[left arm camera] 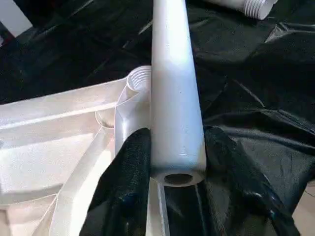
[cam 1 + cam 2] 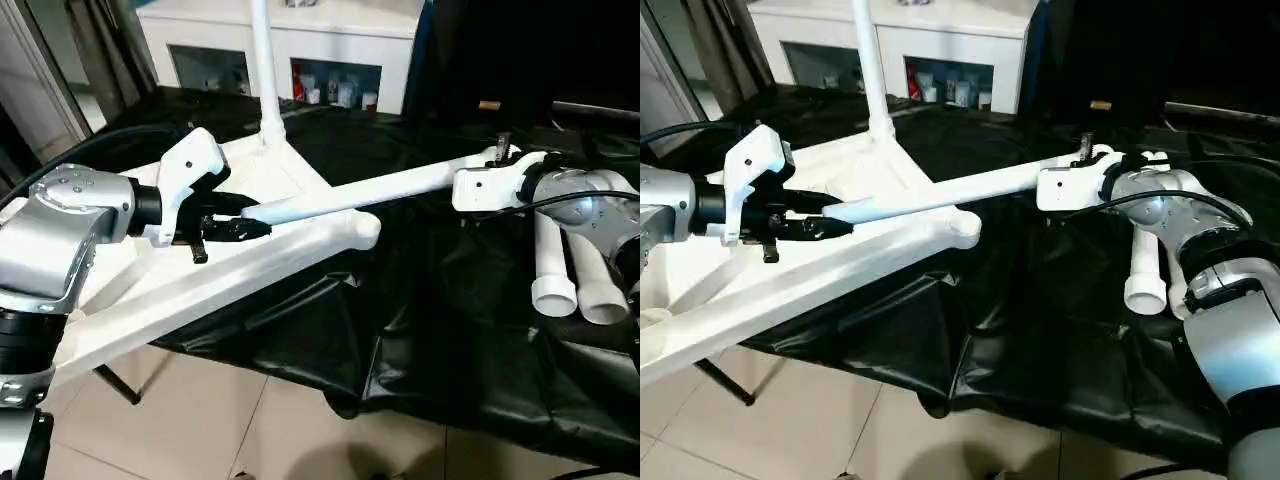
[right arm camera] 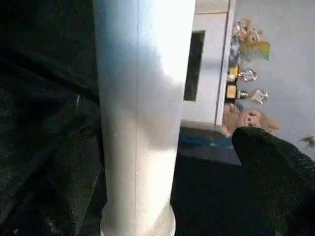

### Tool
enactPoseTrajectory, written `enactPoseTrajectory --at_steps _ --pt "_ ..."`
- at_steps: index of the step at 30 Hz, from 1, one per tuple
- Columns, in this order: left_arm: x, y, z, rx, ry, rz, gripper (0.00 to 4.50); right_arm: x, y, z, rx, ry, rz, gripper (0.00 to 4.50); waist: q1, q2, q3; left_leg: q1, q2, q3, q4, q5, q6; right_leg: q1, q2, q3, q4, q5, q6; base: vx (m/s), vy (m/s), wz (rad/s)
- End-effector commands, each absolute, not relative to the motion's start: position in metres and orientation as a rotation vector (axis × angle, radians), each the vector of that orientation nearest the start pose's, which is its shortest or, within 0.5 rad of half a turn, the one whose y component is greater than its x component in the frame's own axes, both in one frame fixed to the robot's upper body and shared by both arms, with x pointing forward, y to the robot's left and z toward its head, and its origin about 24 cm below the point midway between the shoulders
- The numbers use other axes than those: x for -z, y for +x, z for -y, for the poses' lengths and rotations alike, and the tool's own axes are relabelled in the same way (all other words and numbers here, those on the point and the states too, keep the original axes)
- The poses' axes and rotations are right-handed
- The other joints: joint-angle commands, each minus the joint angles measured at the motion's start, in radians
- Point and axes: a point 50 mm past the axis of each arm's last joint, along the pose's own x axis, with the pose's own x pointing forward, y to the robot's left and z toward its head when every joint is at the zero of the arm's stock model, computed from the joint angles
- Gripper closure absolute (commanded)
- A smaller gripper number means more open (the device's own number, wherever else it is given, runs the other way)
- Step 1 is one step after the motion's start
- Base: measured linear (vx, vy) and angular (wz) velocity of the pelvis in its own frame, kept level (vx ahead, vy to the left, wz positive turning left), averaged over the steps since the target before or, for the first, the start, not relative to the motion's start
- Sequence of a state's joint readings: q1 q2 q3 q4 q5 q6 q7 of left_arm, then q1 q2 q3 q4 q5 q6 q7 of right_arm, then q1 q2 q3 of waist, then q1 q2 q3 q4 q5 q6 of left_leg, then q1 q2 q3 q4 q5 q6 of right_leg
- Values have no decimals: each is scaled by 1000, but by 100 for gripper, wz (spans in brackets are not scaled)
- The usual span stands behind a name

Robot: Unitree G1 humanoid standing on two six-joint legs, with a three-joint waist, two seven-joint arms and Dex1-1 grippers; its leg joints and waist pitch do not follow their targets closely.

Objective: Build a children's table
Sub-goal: Rotate table base

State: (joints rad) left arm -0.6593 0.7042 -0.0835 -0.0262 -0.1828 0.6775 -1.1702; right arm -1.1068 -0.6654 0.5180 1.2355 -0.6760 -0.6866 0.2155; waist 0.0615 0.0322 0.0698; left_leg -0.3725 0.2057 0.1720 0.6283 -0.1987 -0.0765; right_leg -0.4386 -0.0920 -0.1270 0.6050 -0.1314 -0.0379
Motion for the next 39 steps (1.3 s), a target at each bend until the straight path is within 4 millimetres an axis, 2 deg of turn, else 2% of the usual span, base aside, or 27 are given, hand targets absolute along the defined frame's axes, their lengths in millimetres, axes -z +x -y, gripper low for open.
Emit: enactPoseTrajectory --at_steps 1,5,7,9,10,12,13,14,15,16,17,19,20,21,22,24,26,27,28,31,33,34,35,37,38,39 --pt "-203 310 -191 1043 466 -270 316 -163 391 228 -573 -1569 73 0 1 -11 -77 -2 7 1 -65 -237 50 73 -43 51 -58 -356 -180 0 0 0" --pt "-208 309 -189 1063 459 -248 316 -161 391 230 -565 -1571 52 0 -1 -11 -74 3 5 0 -64 -286 39 70 -43 51 -62 -415 -165 0 0 0" --pt "-210 308 -188 1078 460 -242 316 -161 392 230 -566 -1581 43 30 -2 -14 -73 3 4 0 -63 -292 38 69 -42 50 -65 -435 -154 0 0 0" --pt "-214 306 -189 1084 469 -232 316 -159 391 232 -568 -1586 22 37 -2 -16 -74 3 4 0 -62 -290 37 69 -43 50 -65 -450 -143 0 0 0" --pt "-215 305 -189 1093 473 -227 316 -157 391 234 -573 -1586 1 43 -4 -23 -73 2 5 0 -63 -290 38 68 -42 50 -66 -460 -135 0 0 0" --pt "-217 303 -189 1105 475 -221 316 -154 390 236 -579 -1587 -20 80 -4 -20 -72 1 4 -1 -62 -290 37 68 -43 49 -67 -480 -124 0 0 0" --pt "-219 301 -189 1116 470 -217 316 -152 389 237 -587 -1589 -33 80 -6 -22 -72 1 3 0 -61 -286 36 67 -43 49 -68 -486 -120 0 0 0" --pt "-220 299 -188 1123 461 -215 316 -149 388 238 -603 -1589 -49 80 -5 -28 -72 2 4 0 -60 -283 36 67 -44 49 -66 -493 -117 0 0 0" --pt "-220 298 -188 1125 463 -215 316 -147 387 238 -610 -1590 -57 84 -5 -28 -71 1 4 -1 -60 -282 36 66 -44 49 -67 -498 -115 0 0 0" --pt "-221 298 -188 1125 463 -215 316 -146 387 239 -613 -1585 -60 114 -5 -26 -71 1 4 -1 -60 -282 35 66 -44 48 -67 -500 -112 0 0 0" --pt "-222 298 -189 1122 463 -214 316 -146 387 238 -617 -1576 -65 123 -6 -29 -71 1 4 -1 -60 -280 37 65 -42 49 -68 -498 -110 0 0 0" --pt "-223 298 -191 1114 463 -214 316 -146 387 238 -620 -1562 -66 124 -5 -31 -71 1 4 -1 -60 -277 37 65 -43 49 -66 -493 -112 0 0 0" --pt "-223 298 -191 1114 463 -214 316 -146 387 238 -620 -1562 -66 139 -4 -30 -71 1 5 -1 -60 -276 37 65 -43 49 -65 -492 -113 0 0 0" --pt "-224 298 -193 1106 463 -215 316 -146 387 237 -623 -1557 -67 139 -5 -34 -71 -1 6 -1 -61 -272 36 66 -43 50 -64 -483 -115 0 0 0" --pt "-224 298 -194 1100 463 -216 316 -146 388 236 -623 -1554 -68 167 -3 -32 -71 -1 7 -2 -62 -269 35 66 -43 50 -63 -476 -118 0 0 0" --pt "-224 297 -195 1096 461 -217 316 -146 388 236 -625 -1550 -67 170 -5 -35 -70 0 7 -1 -62 -267 34 66 -43 52 -62 -464 -124 0 0 0" --pt "-223 298 -198 1060 453 -223 316 -146 388 235 -628 -1522 -62 177 -3 -32 -72 0 8 -1 -62 -259 34 67 -44 54 -58 -437 -139 0 0 0" --pt "-222 299 -199 1047 447 -230 281 -146 387 234 -629 -1511 -62 210 -3 -31 -72 0 9 -1 -62 -259 34 68 -44 54 -57 -429 -143 0 0 0" --pt "-222 301 -201 1030 447 -235 246 -145 387 234 -630 -1494 -62 212 -3 -35 -73 -1 9 0 -62 -251 35 68 -43 55 -55 -410 -152 0 0 0" --pt "-223 305 -211 959 428 -229 246 -142 385 237 -622 -1389 -78 223 -2 -37 -73 -3 7 1 -60 -246 40 71 -43 56 -54 -399 -155 0 0 0" --pt "-226 307 -216 919 423 -202 213 -139 384 239 -619 -1350 -89 249 -1 -39 -74 -1 8 0 -61 -242 38 71 -43 56 -56 -397 -155 0 0 0" --pt "-230 309 -220 877 417 -172 203 -137 383 241 -617 -1320 -100 252 -1 -38 -73 -1 8 0 -61 -239 39 71 -42 56 -55 -385 -165 0 0 0" --pt "-233 311 -222 857 416 -159 201 -136 382 242 -615 -1309 -104 253 1 -43 -73 -1 9 0 -61 -239 40 70 -41 56 -53 -385 -170 0 0 0" --pt "-253 317 -242 698 379 -48 202 -131 380 247 -603 -1217 -127 260 2 -48 -73 0 8 1 -59 -244 40 70 -43 57 -55 -395 -166 0 0 0" --pt "-258 318 -247 657 368 -18 202 -129 379 248 -599 -1190 -134 261 2 -48 -72 0 4 2 -58 -247 41 71 -41 56 -58 -404 -160 0 0 0" --pt "-264 319 -254 607 357 21 202 -126 377 249 -597 -1157 -143 261 3 -48 -72 1 8 -1 -60 -247 36 72 -45 56 -57 -405 -159 0 0 0"
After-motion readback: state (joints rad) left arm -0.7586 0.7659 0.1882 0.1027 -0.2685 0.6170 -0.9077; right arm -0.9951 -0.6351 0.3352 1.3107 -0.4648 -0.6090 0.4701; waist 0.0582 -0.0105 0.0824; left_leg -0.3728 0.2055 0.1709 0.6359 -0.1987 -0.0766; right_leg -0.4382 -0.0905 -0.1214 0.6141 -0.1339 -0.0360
